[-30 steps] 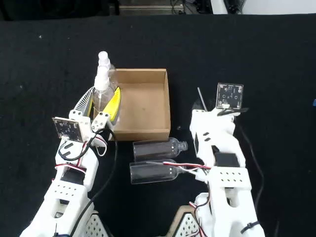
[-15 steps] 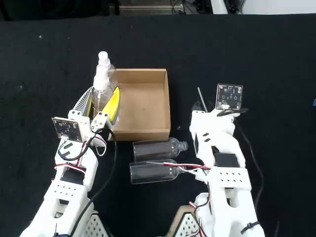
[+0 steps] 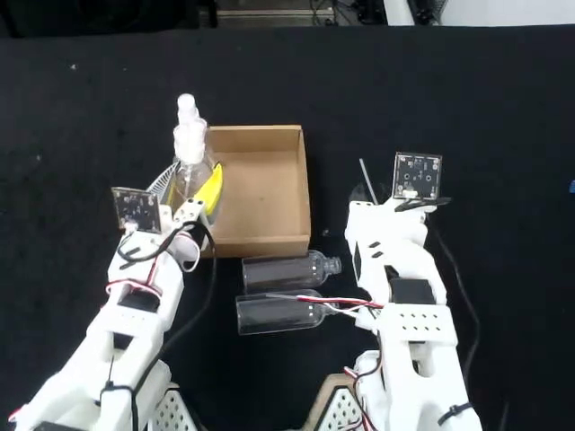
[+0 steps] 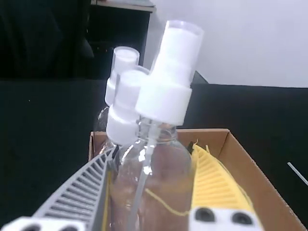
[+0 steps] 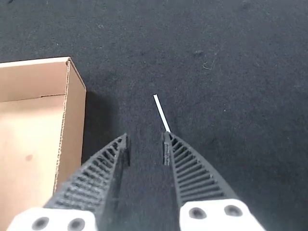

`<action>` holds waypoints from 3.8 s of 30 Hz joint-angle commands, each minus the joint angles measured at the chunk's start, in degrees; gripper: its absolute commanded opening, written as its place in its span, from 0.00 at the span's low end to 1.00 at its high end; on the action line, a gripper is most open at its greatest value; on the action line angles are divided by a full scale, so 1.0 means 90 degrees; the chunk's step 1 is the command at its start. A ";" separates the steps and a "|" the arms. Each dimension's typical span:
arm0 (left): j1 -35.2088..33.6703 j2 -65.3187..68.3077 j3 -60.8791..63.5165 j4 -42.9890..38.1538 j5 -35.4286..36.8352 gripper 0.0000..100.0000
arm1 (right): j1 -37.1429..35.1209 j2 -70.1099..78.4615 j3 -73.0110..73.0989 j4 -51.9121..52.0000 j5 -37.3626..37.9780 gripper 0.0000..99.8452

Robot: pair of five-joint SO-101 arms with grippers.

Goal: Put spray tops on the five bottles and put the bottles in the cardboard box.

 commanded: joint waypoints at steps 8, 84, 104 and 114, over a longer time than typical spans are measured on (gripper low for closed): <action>-0.0034 0.0166 -0.0034 -0.1690 0.0029 0.03 | 0.0107 0.0005 -0.0024 -0.0195 0.0000 0.10; 0.0230 0.2911 -0.0112 -0.5226 0.0029 0.03 | 0.0107 -0.0005 -0.0034 -0.0195 0.0000 0.10; 0.0220 0.0440 0.0142 -0.2676 0.0068 0.03 | 0.0107 0.0015 -0.0044 -0.0195 0.0000 0.10; -0.0034 -0.3380 -0.1197 0.2960 0.0029 0.03 | 0.0107 0.0015 -0.0044 -0.0195 0.0000 0.10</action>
